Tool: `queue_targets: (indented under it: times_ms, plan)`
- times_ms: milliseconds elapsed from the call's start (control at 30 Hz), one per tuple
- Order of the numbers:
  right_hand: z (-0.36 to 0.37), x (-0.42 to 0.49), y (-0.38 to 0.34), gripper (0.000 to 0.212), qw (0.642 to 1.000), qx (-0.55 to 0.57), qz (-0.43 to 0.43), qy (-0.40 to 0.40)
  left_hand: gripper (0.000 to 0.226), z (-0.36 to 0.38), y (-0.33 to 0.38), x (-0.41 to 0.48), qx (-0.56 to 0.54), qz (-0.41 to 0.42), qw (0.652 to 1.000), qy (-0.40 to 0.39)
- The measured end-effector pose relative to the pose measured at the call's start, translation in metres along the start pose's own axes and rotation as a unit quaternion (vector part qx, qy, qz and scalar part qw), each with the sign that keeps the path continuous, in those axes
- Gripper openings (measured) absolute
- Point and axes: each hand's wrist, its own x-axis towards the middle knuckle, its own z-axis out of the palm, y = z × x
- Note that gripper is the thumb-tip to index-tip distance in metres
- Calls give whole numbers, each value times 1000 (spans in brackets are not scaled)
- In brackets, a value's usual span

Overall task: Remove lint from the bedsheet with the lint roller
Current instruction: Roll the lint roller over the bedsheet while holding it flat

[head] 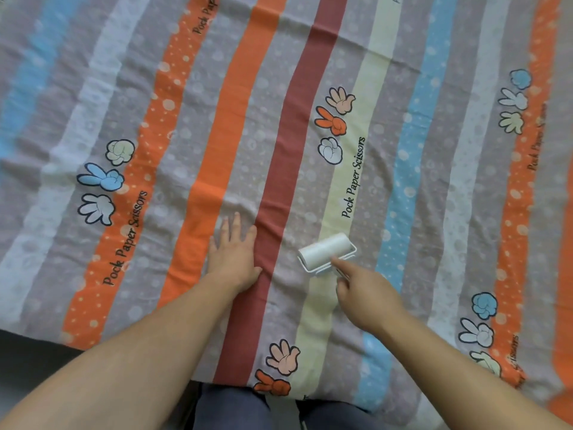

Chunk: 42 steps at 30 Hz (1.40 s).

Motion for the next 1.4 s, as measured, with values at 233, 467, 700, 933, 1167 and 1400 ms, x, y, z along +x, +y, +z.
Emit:
queue_targets:
  times_ms: [233,467,700,933,1167,1400]
  plan:
    - [14,67,-61,47,996,67,45,20,106,-7,-36,17,43,78,996,-10]
    - [24,79,-74,51,994,74,66,42,102,-14,-48,27,79,101,992,-14]
    - [64,26,-29,55,992,20,116,-44,113,-18,-40,31,88,103,989,-53]
    - [79,-33,3,60,974,5,192,-119,116,-22,-28,20,98,109,983,-110]
    - [42,-47,-21,50,982,66,175,0,103,-17,-46,11,73,134,982,-112]
    - [32,57,-92,50,991,103,40,70,93,-40,-67,11,-9,97,993,-63]
